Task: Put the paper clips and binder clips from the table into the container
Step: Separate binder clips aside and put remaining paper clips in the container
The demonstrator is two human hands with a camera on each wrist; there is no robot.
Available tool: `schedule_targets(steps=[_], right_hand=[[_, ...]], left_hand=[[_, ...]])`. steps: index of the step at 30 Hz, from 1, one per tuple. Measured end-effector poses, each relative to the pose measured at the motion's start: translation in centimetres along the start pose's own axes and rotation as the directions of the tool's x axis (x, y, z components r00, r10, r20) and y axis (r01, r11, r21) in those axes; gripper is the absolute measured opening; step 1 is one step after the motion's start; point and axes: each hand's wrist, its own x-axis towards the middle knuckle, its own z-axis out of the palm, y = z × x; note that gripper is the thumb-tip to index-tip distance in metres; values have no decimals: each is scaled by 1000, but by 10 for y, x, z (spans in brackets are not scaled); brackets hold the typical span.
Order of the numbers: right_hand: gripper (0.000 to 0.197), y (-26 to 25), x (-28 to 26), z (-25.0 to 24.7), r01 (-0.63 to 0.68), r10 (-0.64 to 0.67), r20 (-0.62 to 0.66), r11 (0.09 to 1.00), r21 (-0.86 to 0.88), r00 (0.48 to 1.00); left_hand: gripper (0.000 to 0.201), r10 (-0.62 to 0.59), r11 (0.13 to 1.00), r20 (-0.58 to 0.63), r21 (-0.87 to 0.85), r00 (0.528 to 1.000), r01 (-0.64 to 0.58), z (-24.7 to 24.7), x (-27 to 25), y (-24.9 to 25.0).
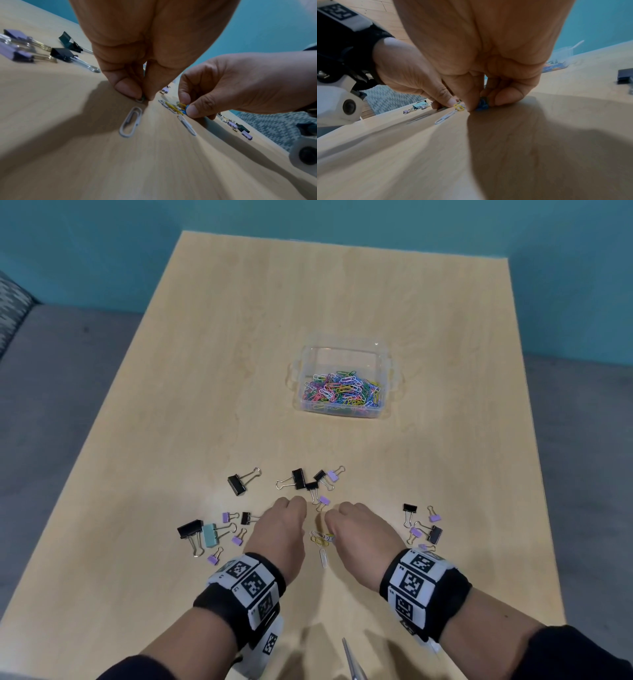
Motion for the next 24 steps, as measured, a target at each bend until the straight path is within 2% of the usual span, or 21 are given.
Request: schedule_targets(steps=[4,7,10,13,15,16,18,20,22,24], right_hand=[[32,3,1,1,4,-4,17,1000,-3,1000],[18,8,2,-1,-41,38,46,998,55,998],[9,19,3,-12,-186,169,84,936,298,982],[11,32,10,-32,-262,256,89,795,547,962],[14,40,21,-54,-243,284,32,749,616,958],[14,44,30,-68,-220,295,-18,751,623,955],[17,52,53,-99,-176,314,-123,768,615,941],[17,60,79,-126,-170,343,-205,798,579,917],[7,63,103,-147,-194,360,-258,843,501,897],[10,62,118,-161,-210,373,-293,861,464,880]], left_hand=[[23,-2,996,18,87,1000,0,1,-4,1],[21,28,994,58,105,998,-34,1,-5,-2],[18,-38,989,80,-137,996,49,-8,-1,-6],[18,-107,855,105,-498,989,146,-37,14,-1],[19,-73,789,88,-604,993,112,-62,34,7],[19,-51,789,49,-610,998,70,-75,47,12],[19,-30,814,-46,-580,998,-3,-99,77,25],[18,-44,847,-117,-531,992,-25,-118,109,39],[19,-27,867,-171,-495,985,-62,-129,136,53],[17,0,869,-200,-485,980,-99,-133,153,61]])
